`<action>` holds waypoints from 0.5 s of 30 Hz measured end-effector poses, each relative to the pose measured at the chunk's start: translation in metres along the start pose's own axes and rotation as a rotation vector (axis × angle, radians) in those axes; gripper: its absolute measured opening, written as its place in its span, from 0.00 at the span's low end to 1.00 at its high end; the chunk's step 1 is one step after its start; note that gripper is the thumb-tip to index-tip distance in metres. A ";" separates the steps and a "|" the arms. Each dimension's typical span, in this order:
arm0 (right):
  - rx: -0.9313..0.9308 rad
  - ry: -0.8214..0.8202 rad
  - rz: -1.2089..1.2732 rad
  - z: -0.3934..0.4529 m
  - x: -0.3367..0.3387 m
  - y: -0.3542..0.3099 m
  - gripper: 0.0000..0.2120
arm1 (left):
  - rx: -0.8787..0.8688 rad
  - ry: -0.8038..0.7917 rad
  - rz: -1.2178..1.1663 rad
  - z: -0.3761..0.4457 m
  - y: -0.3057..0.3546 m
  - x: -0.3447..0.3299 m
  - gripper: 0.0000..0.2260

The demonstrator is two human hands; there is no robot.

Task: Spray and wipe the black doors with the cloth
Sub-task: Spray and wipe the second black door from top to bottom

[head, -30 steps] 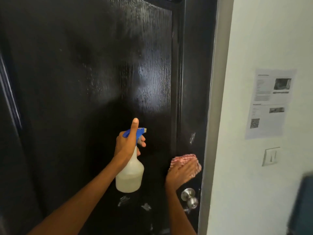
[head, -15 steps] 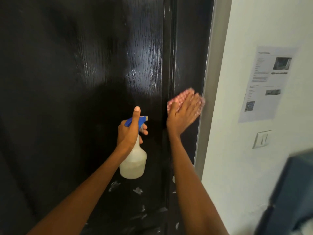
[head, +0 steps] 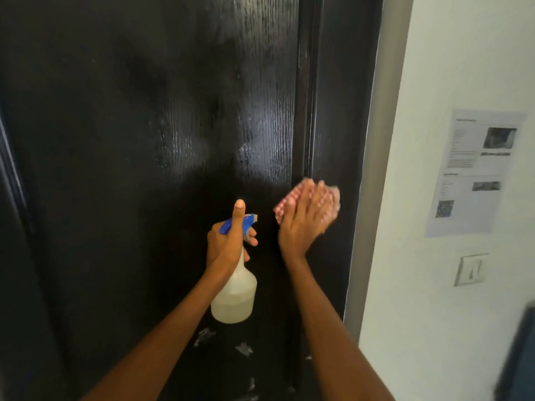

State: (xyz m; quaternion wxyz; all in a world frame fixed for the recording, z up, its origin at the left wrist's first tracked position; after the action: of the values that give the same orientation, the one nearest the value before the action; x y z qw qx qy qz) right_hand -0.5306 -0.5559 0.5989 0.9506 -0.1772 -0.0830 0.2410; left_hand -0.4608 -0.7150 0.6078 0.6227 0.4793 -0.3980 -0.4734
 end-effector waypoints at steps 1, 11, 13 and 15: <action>0.072 -0.066 -0.049 0.028 -0.005 -0.005 0.28 | -0.022 0.015 -0.004 0.001 0.007 0.003 0.34; 0.232 -0.127 -0.136 0.047 -0.009 0.024 0.28 | -0.066 0.018 -0.009 0.000 0.026 0.002 0.36; 0.138 -0.227 -0.093 -0.029 -0.011 0.050 0.28 | -0.045 0.013 -0.001 -0.006 0.016 0.000 0.37; -0.020 -0.363 -0.054 -0.108 -0.018 0.075 0.30 | -0.035 0.022 -0.003 -0.012 0.006 0.000 0.37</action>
State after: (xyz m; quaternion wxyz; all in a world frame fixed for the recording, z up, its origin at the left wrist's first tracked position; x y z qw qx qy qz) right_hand -0.5516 -0.5352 0.4697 0.9244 -0.1377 -0.2605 0.2424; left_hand -0.4481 -0.7117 0.6106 0.6344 0.4741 -0.3821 -0.4762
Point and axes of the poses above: each hand's wrist, its own z-axis towards the middle knuckle, its own x-axis out of the back of the hand, y = z × x, the point moved 3 cm from there along z, towards the middle knuckle, and after that the axes turned 11 degrees about x, right-handed, at the moved point
